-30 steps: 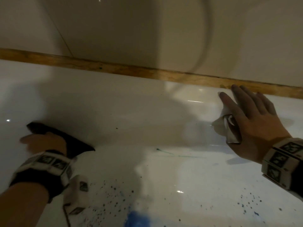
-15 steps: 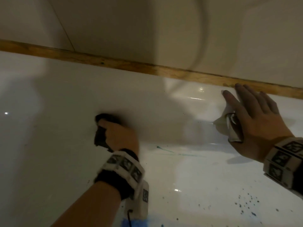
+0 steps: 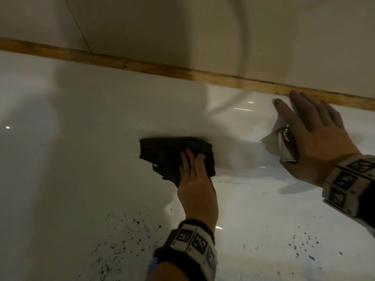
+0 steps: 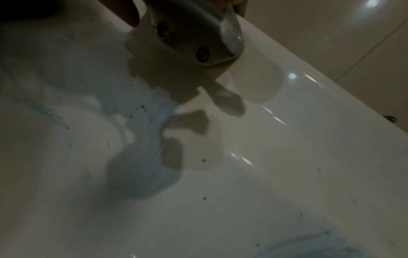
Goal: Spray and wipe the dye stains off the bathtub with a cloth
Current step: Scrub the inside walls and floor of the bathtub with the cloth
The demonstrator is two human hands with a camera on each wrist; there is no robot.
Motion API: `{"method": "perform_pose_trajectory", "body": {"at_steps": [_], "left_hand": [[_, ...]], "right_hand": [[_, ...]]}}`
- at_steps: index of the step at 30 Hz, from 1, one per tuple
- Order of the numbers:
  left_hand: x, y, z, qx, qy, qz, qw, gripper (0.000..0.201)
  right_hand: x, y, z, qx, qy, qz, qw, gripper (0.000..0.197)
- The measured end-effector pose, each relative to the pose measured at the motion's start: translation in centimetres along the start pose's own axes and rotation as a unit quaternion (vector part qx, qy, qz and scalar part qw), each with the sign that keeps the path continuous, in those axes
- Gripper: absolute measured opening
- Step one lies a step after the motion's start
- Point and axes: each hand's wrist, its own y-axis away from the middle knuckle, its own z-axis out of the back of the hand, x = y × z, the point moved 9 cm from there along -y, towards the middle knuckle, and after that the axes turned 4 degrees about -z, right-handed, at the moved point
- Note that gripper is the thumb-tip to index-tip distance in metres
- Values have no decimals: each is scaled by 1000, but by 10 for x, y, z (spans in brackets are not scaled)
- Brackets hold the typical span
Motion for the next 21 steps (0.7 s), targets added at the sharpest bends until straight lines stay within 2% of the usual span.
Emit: {"method": "perform_pose_trajectory", "body": {"at_steps": [4, 7, 12, 17, 21], "left_hand": [[-20, 9, -15, 7, 57, 62, 996, 71], [-41, 13, -18, -6, 72, 56, 996, 70], [-69, 21, -15, -3, 25, -60, 998, 41], [-79, 31, -10, 4, -37, -204, 978, 50], [-81, 30, -12, 40, -73, -233, 969, 56]], "right_hand": [[0, 0, -5, 12, 0, -10, 1000, 83], [-3, 0, -7, 17, 8, -17, 1000, 80], [-4, -2, -7, 17, 11, -12, 1000, 75], [-4, -5, -9, 28, 21, -9, 999, 75], [-6, -4, -9, 51, 22, -20, 998, 83]]}}
